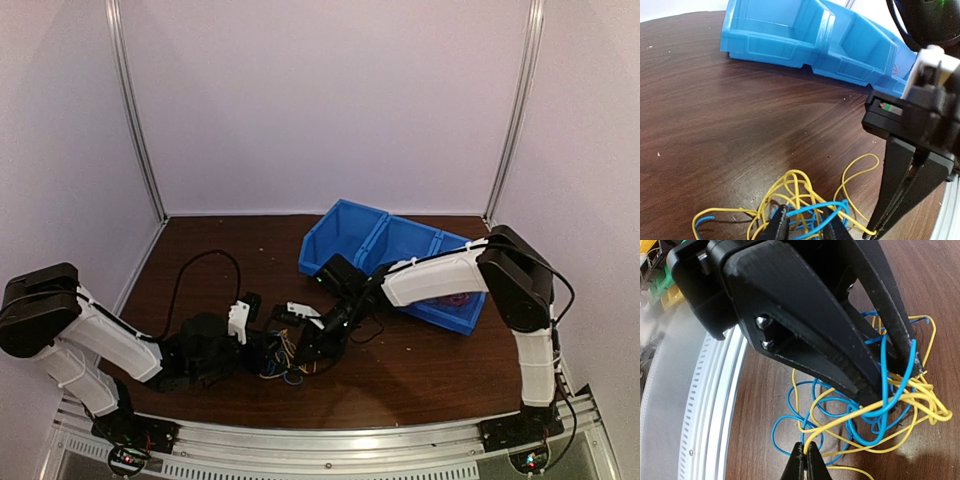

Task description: Untangle the cables

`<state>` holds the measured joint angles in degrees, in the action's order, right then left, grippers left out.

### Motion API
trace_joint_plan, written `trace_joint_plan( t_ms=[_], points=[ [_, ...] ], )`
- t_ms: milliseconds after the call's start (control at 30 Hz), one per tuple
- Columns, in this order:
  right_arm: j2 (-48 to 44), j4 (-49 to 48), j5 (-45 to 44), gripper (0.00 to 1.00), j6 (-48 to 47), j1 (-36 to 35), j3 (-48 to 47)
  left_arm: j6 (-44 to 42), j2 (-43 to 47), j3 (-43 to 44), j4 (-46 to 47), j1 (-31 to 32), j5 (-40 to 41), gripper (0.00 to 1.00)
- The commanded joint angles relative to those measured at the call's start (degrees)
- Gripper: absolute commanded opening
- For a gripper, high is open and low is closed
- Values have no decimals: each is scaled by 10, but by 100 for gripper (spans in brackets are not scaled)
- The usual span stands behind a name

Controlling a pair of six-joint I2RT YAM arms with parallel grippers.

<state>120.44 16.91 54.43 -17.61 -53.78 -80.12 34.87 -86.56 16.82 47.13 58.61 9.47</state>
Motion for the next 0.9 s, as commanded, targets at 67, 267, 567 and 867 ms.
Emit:
trace_joint_plan(
  t_ms=[67,267,567,867],
  points=[
    [-80,83,-7,0,-47,-1,-44,1,-10,4,24,2,7,24],
    [-169,178,27,0,-85,-1,-159,-6,-46,23,24,2,1,27],
    [-177,312,33,0,-111,-1,-382,-24,-94,72,-3,1,-15,28],
    [-187,334,-33,0,-151,23,-502,-24,-104,94,-38,0,-12,30]
  ],
)
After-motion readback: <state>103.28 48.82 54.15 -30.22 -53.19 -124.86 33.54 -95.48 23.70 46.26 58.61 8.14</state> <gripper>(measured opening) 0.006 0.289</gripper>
